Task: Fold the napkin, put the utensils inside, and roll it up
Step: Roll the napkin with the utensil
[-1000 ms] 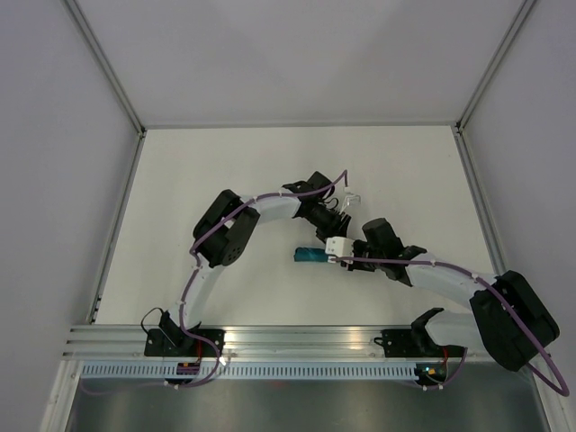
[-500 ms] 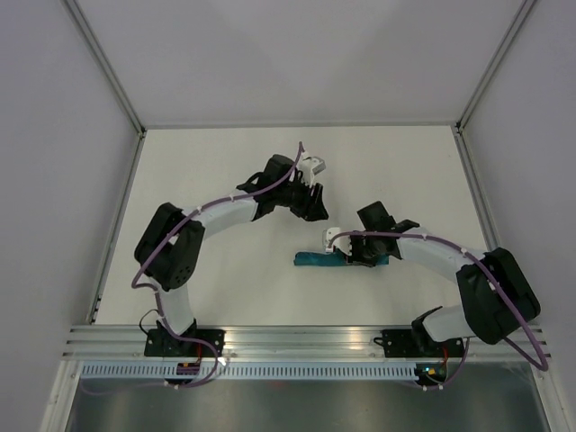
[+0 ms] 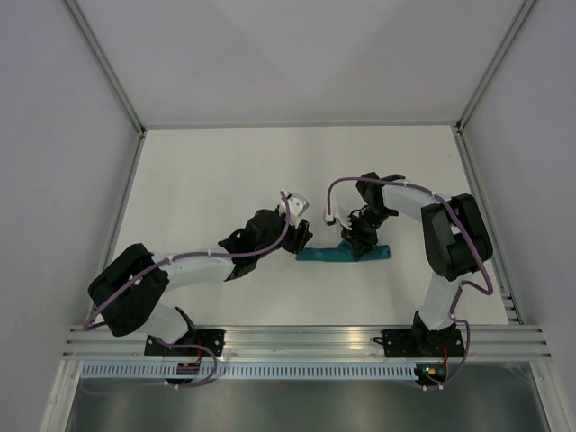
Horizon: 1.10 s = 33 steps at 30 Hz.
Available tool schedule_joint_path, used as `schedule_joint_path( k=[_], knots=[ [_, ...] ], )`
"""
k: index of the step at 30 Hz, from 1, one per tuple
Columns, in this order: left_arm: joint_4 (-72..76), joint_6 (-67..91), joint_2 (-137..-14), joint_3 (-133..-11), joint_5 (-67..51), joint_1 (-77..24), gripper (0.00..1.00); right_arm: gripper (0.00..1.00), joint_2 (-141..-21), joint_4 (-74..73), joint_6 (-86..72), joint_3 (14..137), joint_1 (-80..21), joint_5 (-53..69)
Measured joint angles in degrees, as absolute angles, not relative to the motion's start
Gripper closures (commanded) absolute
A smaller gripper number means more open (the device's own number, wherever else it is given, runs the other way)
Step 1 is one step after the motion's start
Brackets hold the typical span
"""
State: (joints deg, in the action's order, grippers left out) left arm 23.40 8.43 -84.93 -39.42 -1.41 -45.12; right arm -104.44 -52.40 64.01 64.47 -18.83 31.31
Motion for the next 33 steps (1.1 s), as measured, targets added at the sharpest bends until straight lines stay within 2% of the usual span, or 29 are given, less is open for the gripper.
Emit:
schedule_joint_path(
  k=[6,14,28,33],
  knots=[
    [30.9,-2.7,-84.5,-34.5,10.2,-58.5,0.41,0.72,-112.7,-61.8,65.4,73.1,-17.3,34.1],
    [33.2,-21.8,-97.6,-40.0,16.6,-68.5,0.4,0.72,-119.7,-69.7,65.5,80.5,-16.4,36.1],
    [32.0,-34.6,-110.9,-50.6,16.3,-70.2,0.4,0.72,-124.4,-75.2,65.2,84.7,-16.3,37.5],
    [27.2,-34.9,-112.5,-54.9,12.9,-68.6,0.47,0.72,-125.0,-76.0,65.1,85.3,-16.3,37.6]
  ],
)
